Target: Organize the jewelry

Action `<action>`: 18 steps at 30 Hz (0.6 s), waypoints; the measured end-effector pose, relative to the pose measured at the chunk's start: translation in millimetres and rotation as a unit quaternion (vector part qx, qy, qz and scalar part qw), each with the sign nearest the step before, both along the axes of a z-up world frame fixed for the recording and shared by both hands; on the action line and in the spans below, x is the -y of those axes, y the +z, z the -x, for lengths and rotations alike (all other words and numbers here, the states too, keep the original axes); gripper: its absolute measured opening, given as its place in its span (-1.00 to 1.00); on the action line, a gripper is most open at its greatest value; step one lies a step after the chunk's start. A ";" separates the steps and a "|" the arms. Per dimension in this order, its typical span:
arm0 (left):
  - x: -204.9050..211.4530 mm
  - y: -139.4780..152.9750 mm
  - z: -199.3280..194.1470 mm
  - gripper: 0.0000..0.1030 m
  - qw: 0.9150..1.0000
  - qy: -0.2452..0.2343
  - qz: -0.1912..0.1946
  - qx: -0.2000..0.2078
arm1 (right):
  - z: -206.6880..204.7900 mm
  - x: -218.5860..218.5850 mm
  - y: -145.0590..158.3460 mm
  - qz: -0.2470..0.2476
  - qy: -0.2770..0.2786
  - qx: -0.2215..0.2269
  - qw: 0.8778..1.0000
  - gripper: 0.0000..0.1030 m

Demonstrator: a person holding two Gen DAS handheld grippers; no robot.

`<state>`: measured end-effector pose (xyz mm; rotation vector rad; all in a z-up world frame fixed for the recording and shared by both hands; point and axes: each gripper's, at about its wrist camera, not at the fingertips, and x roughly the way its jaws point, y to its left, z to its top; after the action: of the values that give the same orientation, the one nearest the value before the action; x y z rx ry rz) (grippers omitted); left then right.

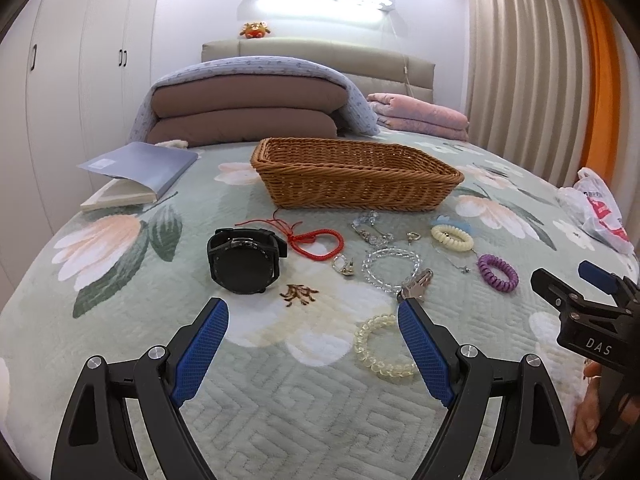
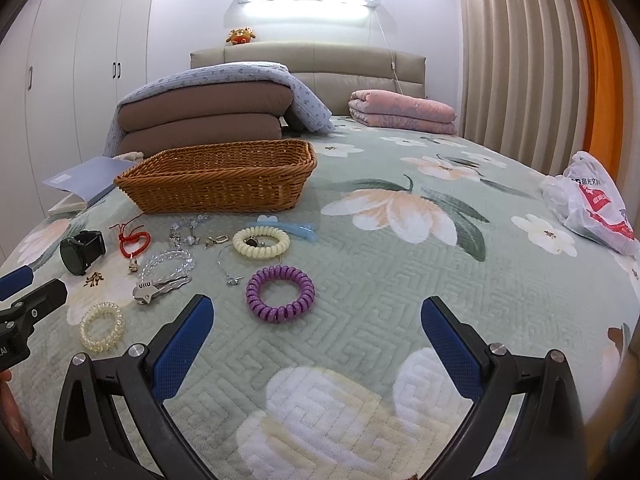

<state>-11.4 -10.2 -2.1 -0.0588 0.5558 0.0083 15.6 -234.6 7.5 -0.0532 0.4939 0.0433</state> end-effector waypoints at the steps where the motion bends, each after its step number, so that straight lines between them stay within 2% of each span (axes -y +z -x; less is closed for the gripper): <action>1: 0.5 -0.1 -0.1 0.70 1.000 -0.001 0.000 -0.001 | 0.0 0.0 0.0 -0.001 0.001 0.000 1.000 1.00; 18: -1.2 -0.5 -0.3 0.70 1.000 0.001 0.002 -0.003 | -0.8 -0.7 -1.7 -0.003 0.002 -0.004 1.000 1.00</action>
<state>-11.2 -9.0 -2.6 -0.0635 0.5626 0.0100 16.4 -233.9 5.8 -0.0493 0.5012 0.0495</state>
